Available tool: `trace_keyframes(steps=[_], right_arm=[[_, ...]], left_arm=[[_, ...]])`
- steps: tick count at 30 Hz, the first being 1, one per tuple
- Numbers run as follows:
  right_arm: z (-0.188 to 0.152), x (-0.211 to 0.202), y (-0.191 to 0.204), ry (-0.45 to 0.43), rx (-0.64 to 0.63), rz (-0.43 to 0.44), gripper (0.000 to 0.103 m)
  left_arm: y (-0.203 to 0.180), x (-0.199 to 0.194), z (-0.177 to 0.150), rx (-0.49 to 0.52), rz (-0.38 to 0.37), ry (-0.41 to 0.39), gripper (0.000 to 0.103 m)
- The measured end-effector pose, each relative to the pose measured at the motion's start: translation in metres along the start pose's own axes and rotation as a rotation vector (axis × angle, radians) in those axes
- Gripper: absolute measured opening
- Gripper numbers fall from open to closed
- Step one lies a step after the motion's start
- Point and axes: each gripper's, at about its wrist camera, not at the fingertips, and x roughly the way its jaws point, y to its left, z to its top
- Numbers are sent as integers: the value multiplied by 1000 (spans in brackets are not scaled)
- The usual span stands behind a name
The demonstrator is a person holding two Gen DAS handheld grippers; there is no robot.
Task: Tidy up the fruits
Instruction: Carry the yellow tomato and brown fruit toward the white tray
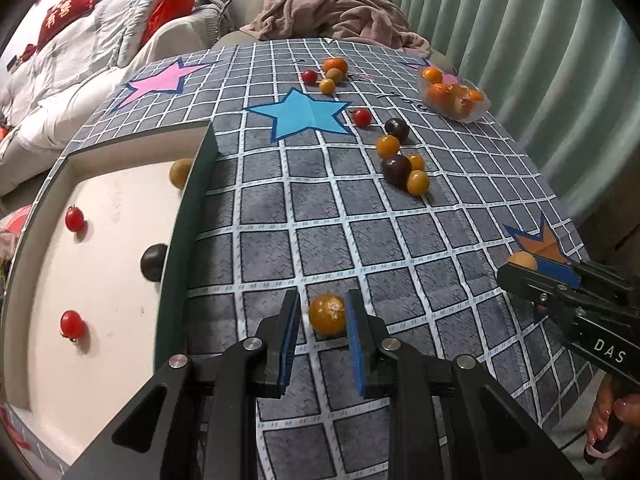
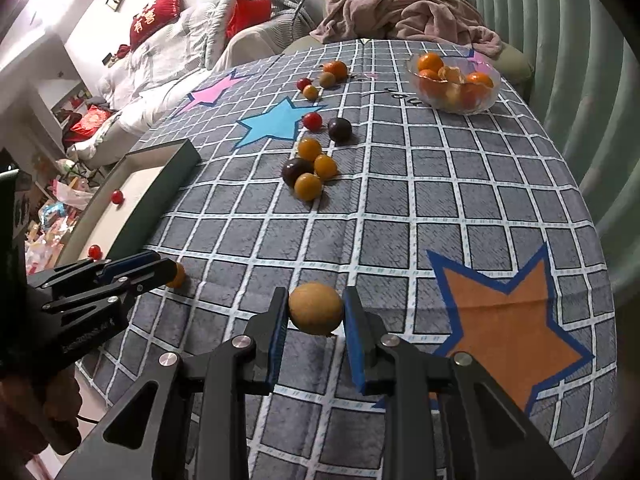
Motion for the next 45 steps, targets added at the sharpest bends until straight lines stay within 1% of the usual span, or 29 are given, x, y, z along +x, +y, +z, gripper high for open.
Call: trace_keyframes(steps=[5, 7, 9, 10, 11, 12, 15, 17, 18, 20, 21, 27, 31, 35, 39, 44, 45], right_arm=[[0, -4, 9, 0, -18, -6, 30], [-1, -5, 11, 1, -20, -9, 30], [-1, -5, 12, 1, -20, -8, 30], [-2, -6, 14, 1, -21, -9, 30], [-3, -6, 14, 1, -22, -11, 30], [-3, -6, 15, 2, -22, -11, 30], [-4, -7, 16, 3, -22, -13, 30], [-4, -7, 16, 3, -22, -13, 30], [-4, -7, 16, 2, -23, -14, 30], [-5, -7, 17, 2, -22, -12, 30], [-5, -8, 17, 1, -22, -11, 30], [0, -11, 22, 2, -31, -5, 30], [10, -11, 31, -1, -44, 7, 30], [22, -9, 47, 0, -69, 19, 30], [38, -3, 72, 1, -108, 44, 30], [54, 9, 111, 7, -166, 85, 30], [57, 13, 120, 12, -178, 95, 30]], left_arm=[[5, -3, -3, -10, -12, -1, 25], [5, 0, -4, -14, 2, 3, 25], [4, 4, -5, -6, -13, 0, 25], [1, 6, -4, 5, -10, 4, 32], [-2, 8, -5, 17, 10, 7, 43], [-4, 11, -4, 29, 34, 4, 44], [-9, 19, -5, 50, 40, 13, 44], [-11, 19, -5, 56, 52, -2, 43], [-12, 19, -5, 58, 53, -7, 39], [-14, 19, -4, 62, 31, -9, 25], [-14, 19, -4, 61, 23, -7, 24], [-8, 12, -3, 29, 2, -12, 24], [4, -6, -1, 10, -7, -48, 24], [22, -25, 4, -20, 1, -83, 24], [47, -44, 10, -56, 29, -122, 24], [90, -57, 15, -107, 95, -151, 24], [101, -59, 15, -123, 117, -155, 24]])
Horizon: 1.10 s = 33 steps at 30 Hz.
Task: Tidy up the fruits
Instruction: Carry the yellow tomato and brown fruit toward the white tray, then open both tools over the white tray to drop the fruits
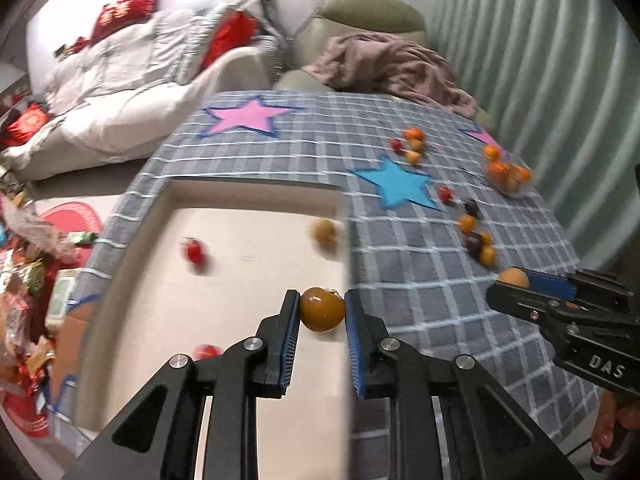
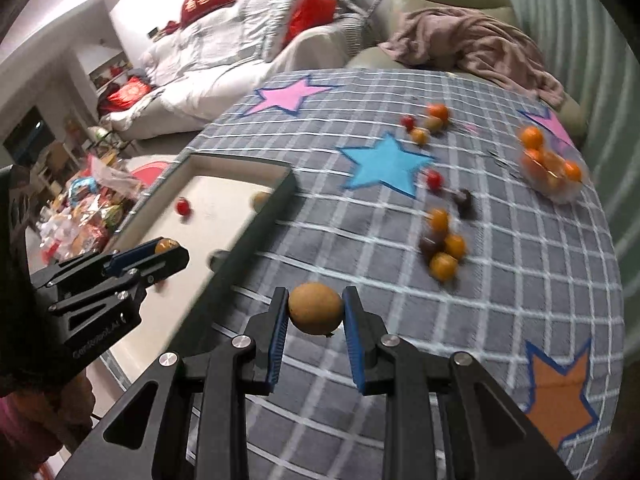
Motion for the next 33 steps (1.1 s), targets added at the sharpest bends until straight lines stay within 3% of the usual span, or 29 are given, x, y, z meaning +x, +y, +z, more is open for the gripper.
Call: trace_keyframes(steps=[9, 14, 29, 33], right_arm=[[33, 54, 64, 68, -85, 70, 30], [48, 86, 84, 105, -100, 77, 30], [54, 144, 96, 197, -124, 36, 30], [54, 141, 97, 190, -121, 45, 45]], left_arm=[[77, 23, 5, -104, 157, 26, 24], [99, 40, 1, -135, 191, 66, 24], [102, 68, -4, -130, 216, 157, 24], [102, 68, -4, -137, 222, 164, 25]])
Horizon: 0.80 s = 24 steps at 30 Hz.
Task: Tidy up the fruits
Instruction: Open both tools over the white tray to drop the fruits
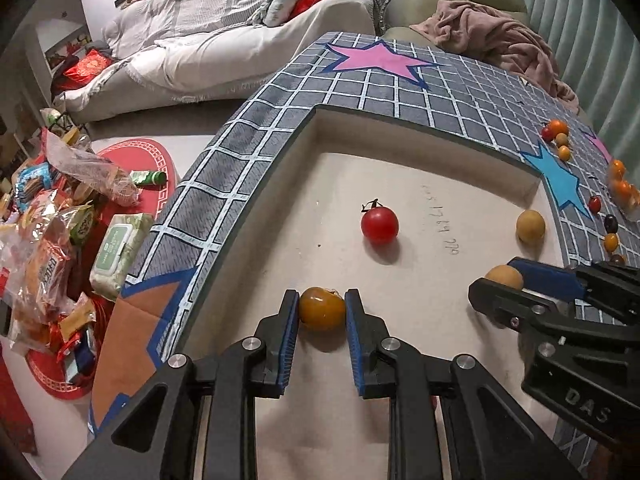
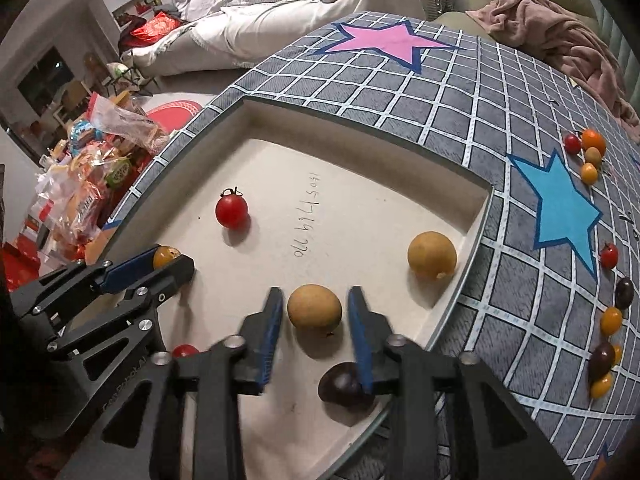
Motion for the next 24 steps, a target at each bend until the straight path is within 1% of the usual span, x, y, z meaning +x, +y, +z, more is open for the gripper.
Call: trace_keyframes(steps=[1, 3, 4, 5, 6, 7, 8, 9, 10, 12, 13, 15, 16, 17, 18, 20, 24], right_arm=[[0, -1, 1, -2, -5, -2, 50], [-1, -3, 2, -5, -11, -2, 55], [-1, -4, 2, -8, -10, -3, 55], [-1, -5, 2, -10, -8, -1, 55], [-1, -7, 1, -14, -3, 3, 56], [-2, -9, 0, -19, 3, -9, 56], [-2, -13, -4, -26, 16, -7, 58], [-2, -16, -6, -31, 26, 4, 62], [-1, -21, -10, -40, 41, 21, 69], [0, -28, -11, -59, 48, 26, 79], [0, -34, -11, -71, 50, 26, 83], [0, -42, -10, -84, 48, 20, 85], [-1, -47, -10, -97, 45, 12, 91], [-2, -51, -11, -108, 43, 5, 94], [-4, -56, -13, -119, 44, -2, 102], [-8, -67, -19, -146, 57, -14, 103], [-20, -84, -42, -158, 117, -18, 103]], left_arm=[[-1, 0, 0, 5, 4, 0, 25], [-2, 0, 0, 11, 11, 1, 25], [-2, 0, 0, 13, 13, 3, 25], [-2, 0, 0, 14, 14, 5, 29], [-3, -1, 0, 15, 17, 7, 39], [-1, -2, 0, 5, 40, 2, 62], [2, -4, 0, -10, 57, -11, 76], [5, -8, 1, -28, 56, -29, 79], [7, -11, 1, -39, 36, -44, 80], [8, -15, 3, -37, 32, -41, 80], [7, -17, 3, -33, 36, -43, 80], [6, -20, 2, -28, 36, -48, 80], [4, -24, 2, -27, 32, -50, 80], [3, -25, 1, -24, 28, -50, 80], [1, -28, 1, -19, 24, -51, 80], [-5, -34, 0, -1, 16, -60, 80], [-23, -47, -1, 40, -2, -80, 80]])
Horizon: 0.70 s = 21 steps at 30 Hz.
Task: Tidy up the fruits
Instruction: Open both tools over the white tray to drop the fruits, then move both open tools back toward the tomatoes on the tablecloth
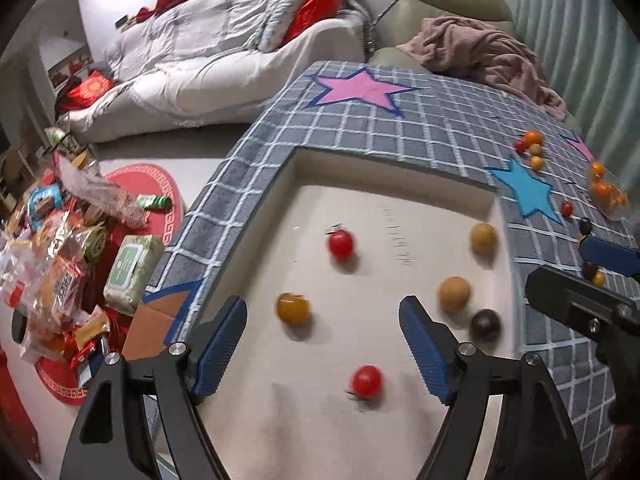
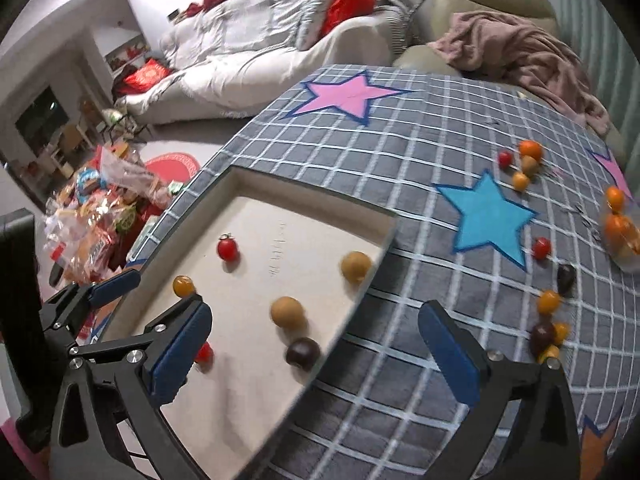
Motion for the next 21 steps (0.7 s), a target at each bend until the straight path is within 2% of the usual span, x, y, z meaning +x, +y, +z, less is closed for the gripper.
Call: trace_keyframes(steps=[4, 12, 16, 21], right_arm=[[-13, -14, -28, -3, 52, -27, 103], [-53, -38, -97, -2, 140, -156, 103], [-71, -39, -131, 15, 180, -231, 103], [-80, -32, -154, 27, 207, -263, 103]], left_arm=[[-24, -12, 0, 40, -32, -8, 80], [-82, -30, -6, 146, -101, -21, 80], [-117, -33, -10, 203, -127, -17, 80], [-149, -24, -11, 233, -131, 4, 80]])
